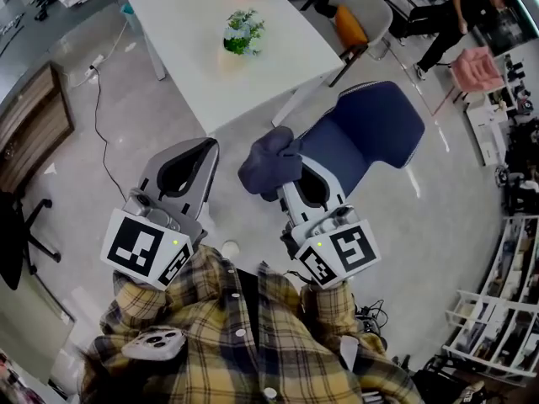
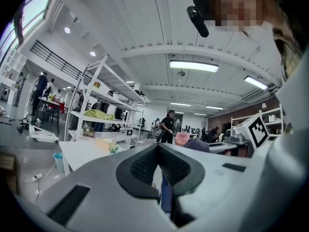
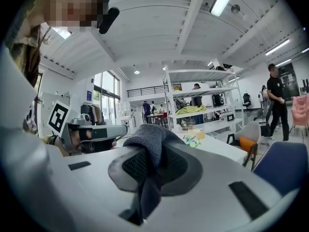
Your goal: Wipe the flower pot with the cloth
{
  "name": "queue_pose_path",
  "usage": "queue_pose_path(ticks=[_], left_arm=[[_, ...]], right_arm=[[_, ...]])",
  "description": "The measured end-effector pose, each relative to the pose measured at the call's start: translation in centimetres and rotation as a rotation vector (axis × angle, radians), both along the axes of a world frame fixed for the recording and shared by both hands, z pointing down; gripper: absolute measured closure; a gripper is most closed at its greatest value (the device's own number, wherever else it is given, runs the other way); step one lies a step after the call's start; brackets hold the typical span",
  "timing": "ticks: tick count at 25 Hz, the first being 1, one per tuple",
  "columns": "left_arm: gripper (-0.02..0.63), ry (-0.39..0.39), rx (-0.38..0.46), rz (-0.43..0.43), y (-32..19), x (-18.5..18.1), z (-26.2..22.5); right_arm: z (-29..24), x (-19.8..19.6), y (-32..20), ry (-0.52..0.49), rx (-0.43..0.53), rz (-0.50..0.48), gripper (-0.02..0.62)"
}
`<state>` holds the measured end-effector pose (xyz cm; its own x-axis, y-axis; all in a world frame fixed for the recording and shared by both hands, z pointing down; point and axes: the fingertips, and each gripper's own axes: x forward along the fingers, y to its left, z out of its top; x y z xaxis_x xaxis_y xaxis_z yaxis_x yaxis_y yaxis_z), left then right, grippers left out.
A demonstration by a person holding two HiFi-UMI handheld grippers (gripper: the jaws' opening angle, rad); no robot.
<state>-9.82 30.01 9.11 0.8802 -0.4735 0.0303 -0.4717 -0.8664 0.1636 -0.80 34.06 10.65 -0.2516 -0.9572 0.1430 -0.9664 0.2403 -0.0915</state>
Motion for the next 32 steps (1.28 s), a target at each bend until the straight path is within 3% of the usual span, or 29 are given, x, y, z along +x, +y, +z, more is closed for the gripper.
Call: queue_pose_path(ticks=[8,17,25,32], left_arm=[[0.598,-0.013,0.012,0.059,-8.7,-0.2,-0.4],[0.600,-0.047,-0.024,0.081,-14.4,0.7,1.4],[0.598,-0.062,-0.053,0.012,-20.0,2.2,3.2],[0.598,-0.048,-0.045,-0.086,-25.8,5.6,2.6]], right_arm=[[-0.6,-0.5,-8.4,-0.009,0.002,0.061,0.563],[0.9,0.1,-13.7,-0.026,-0.048,0.091,0.563],[1.9,1.8,-20.2,-0.032,-0.060,0.022,0.563],[0.2,5.4,-26.4,-0.016,-0.035,-0.081,0.563]])
